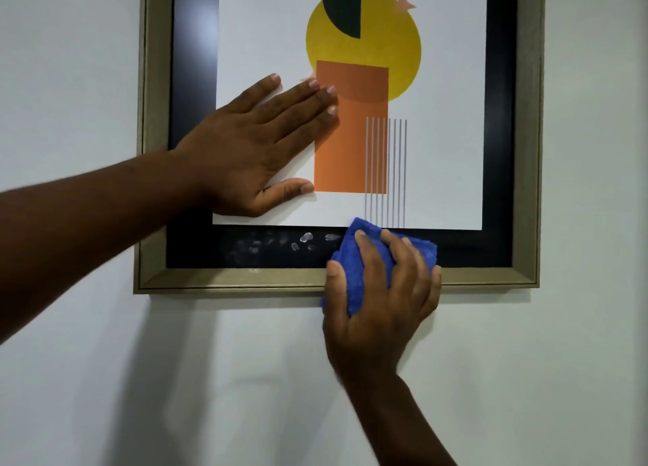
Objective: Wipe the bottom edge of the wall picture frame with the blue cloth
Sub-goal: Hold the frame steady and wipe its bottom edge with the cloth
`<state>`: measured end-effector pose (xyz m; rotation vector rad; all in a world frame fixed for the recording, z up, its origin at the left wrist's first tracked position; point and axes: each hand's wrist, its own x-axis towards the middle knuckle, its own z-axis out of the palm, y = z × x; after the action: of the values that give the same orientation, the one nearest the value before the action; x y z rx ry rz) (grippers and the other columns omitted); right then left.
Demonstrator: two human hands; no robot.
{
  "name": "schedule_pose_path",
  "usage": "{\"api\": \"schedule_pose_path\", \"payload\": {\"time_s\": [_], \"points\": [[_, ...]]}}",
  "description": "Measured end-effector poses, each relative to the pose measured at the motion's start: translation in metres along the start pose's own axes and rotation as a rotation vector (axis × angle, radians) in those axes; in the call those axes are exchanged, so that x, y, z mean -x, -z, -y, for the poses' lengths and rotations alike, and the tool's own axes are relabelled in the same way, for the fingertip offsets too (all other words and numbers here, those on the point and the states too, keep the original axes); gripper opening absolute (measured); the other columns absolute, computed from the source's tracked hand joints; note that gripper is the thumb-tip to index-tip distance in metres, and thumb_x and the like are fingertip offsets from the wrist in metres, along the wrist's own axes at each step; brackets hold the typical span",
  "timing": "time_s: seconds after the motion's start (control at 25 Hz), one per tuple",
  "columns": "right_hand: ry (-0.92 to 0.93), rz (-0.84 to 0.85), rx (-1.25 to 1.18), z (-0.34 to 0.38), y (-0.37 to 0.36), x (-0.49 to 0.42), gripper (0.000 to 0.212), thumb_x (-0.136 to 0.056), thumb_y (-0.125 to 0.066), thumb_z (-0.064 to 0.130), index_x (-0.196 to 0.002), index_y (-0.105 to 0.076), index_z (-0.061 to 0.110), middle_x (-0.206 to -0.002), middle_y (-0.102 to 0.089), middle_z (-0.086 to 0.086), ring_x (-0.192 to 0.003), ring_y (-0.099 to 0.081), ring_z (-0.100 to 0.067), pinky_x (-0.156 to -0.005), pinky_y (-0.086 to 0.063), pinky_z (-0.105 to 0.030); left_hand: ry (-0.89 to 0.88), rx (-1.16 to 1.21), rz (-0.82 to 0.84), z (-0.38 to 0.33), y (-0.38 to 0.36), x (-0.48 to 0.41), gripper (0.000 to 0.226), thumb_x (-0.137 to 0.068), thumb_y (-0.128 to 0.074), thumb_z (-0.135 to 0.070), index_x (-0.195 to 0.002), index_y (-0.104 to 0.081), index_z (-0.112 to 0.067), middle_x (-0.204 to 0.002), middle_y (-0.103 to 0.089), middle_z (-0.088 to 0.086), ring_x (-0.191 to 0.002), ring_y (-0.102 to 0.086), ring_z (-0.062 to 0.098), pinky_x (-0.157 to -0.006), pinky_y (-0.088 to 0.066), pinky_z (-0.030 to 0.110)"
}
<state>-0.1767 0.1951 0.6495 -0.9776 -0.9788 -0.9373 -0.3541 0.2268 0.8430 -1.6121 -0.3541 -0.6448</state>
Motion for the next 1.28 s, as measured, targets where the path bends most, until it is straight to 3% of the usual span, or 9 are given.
{"api": "schedule_pose_path", "payload": {"time_s": [0.12,0.24,0.4,0.52,0.64,0.8,0.92,1.08,1.28], "points": [[0.113,0.031,0.008,-0.003,0.002,0.007,0.047,-0.095,-0.041,0.053,-0.126,-0.055,0.02,-0.134,-0.059,-0.011,-0.133,-0.043,-0.027,-0.118,-0.022,-0.054,0.002,0.01,-0.012,0.0,-0.001,0.0,0.08,-0.094,-0.015,-0.063,-0.155,-0.004,-0.011,-0.165,-0.008,0.014,-0.153,-0.006,0.027,-0.124,-0.013,0.051],[-0.06,-0.033,-0.025,0.007,-0.005,0.0,0.045,-0.093,-0.046,0.049,-0.124,-0.057,0.019,-0.134,-0.058,-0.01,-0.134,-0.044,-0.026,-0.119,-0.021,-0.053,0.007,0.006,-0.019,0.0,-0.002,0.0,0.081,-0.094,-0.015,-0.064,-0.155,-0.004,-0.011,-0.166,-0.007,0.013,-0.153,-0.005,0.026,-0.124,-0.013,0.051],[0.089,0.005,-0.006,0.009,-0.004,0.009,0.047,-0.094,-0.043,0.051,-0.124,-0.058,0.018,-0.134,-0.059,-0.01,-0.133,-0.045,-0.028,-0.116,-0.025,-0.058,0.013,0.019,-0.03,0.001,-0.002,0.0,0.082,-0.094,-0.015,-0.064,-0.155,-0.005,-0.01,-0.165,-0.008,0.014,-0.153,-0.005,0.026,-0.124,-0.013,0.052],[-0.064,-0.058,-0.044,0.022,-0.013,0.006,0.043,-0.092,-0.047,0.048,-0.121,-0.06,0.018,-0.132,-0.059,-0.009,-0.133,-0.045,-0.027,-0.118,-0.023,-0.056,0.014,0.019,-0.029,0.001,-0.003,0.001,0.083,-0.093,-0.014,-0.065,-0.155,-0.005,-0.01,-0.165,-0.007,0.014,-0.153,-0.004,0.027,-0.124,-0.012,0.052],[0.079,-0.016,-0.057,0.03,-0.011,0.019,0.043,-0.092,-0.048,0.049,-0.12,-0.061,0.018,-0.131,-0.06,-0.01,-0.132,-0.046,-0.027,-0.118,-0.023,-0.054,-0.01,0.027,-0.008,0.002,0.002,0.002,0.083,-0.093,-0.013,-0.064,-0.154,-0.005,-0.008,-0.165,-0.007,0.016,-0.153,-0.005,0.029,-0.124,-0.012,0.053],[-0.118,-0.087,-0.061,0.049,-0.023,0.007,0.04,-0.09,-0.05,0.046,-0.118,-0.061,0.019,-0.13,-0.06,-0.007,-0.131,-0.046,-0.025,-0.119,-0.021,-0.052,-0.012,0.03,0.0,0.002,0.002,0.002,0.083,-0.093,-0.014,-0.063,-0.154,-0.004,-0.009,-0.165,-0.005,0.015,-0.153,-0.003,0.028,-0.124,-0.01,0.052],[0.089,-0.022,-0.065,0.04,-0.018,0.019,0.042,-0.093,-0.046,0.049,-0.119,-0.06,0.02,-0.13,-0.06,-0.009,-0.13,-0.047,-0.027,-0.117,-0.023,-0.055,-0.021,0.034,0.001,0.006,0.003,0.003,0.083,-0.093,-0.015,-0.064,-0.155,-0.005,-0.009,-0.166,-0.006,0.014,-0.153,-0.003,0.027,-0.125,-0.01,0.052],[-0.043,-0.066,-0.051,0.052,-0.026,0.013,0.041,-0.091,-0.05,0.046,-0.119,-0.061,0.019,-0.129,-0.061,-0.009,-0.13,-0.048,-0.027,-0.117,-0.024,-0.056,-0.014,0.046,-0.01,0.008,0.001,0.001,0.084,-0.092,-0.015,-0.065,-0.154,-0.006,-0.009,-0.165,-0.007,0.015,-0.153,-0.005,0.028,-0.125,-0.01,0.052],[0.088,-0.034,-0.076,0.049,-0.02,0.026,0.041,-0.092,-0.051,0.046,-0.118,-0.062,0.016,-0.129,-0.06,-0.013,-0.129,-0.048,-0.031,-0.11,-0.03,-0.062,-0.006,0.053,-0.019,0.006,-0.001,0.001,0.084,-0.092,-0.014,-0.065,-0.154,-0.007,-0.008,-0.165,-0.008,0.015,-0.153,-0.005,0.028,-0.124,-0.01,0.052]]}}
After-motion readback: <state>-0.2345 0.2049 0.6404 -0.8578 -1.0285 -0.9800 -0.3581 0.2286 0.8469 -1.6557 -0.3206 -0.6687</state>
